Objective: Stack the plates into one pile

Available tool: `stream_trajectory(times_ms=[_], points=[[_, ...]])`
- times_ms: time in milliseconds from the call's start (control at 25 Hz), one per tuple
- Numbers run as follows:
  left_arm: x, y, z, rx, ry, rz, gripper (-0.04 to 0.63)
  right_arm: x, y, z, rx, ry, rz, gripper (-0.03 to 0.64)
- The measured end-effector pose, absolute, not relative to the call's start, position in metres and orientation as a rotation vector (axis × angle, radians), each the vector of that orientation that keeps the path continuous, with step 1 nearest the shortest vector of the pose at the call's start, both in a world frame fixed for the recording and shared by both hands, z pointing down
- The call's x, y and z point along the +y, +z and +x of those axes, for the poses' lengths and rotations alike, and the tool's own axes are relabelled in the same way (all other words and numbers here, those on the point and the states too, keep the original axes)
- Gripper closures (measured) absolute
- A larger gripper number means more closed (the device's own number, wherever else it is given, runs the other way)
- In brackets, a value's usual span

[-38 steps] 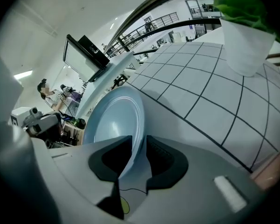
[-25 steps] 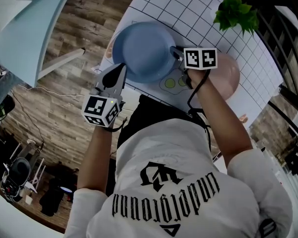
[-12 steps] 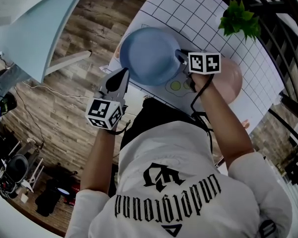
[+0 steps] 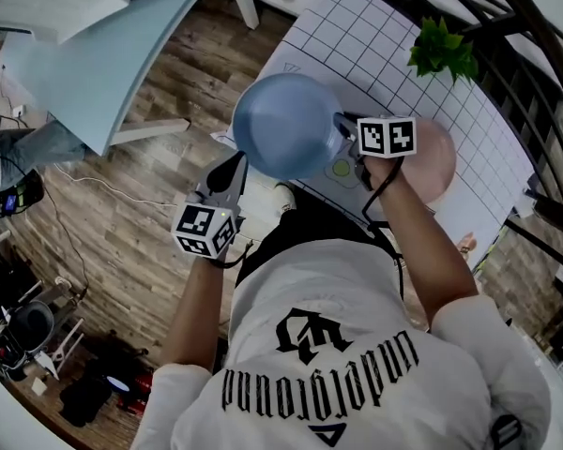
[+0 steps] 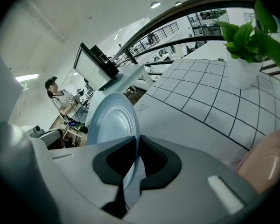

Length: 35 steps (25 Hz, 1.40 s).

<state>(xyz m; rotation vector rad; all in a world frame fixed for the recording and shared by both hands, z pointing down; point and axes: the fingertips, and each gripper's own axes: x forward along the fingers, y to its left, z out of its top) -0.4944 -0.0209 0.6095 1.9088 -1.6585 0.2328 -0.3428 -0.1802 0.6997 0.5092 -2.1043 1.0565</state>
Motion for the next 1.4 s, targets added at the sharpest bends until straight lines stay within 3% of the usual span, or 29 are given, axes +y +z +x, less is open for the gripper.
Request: stream_trajectory(times_ms=[840, 1400], points=[[0.077, 0.507, -0.512, -1.761, 0.17, 2.054, 0.546, -0.086, 0.567, -0.318, -2.257, 0.944, 0.618, 0.595], [0.022, 0.503, -0.423, -1.588, 0.227, 2.249, 0.546, -0.096, 0.565, -0.205, -2.27, 1.002, 0.827, 0.595]])
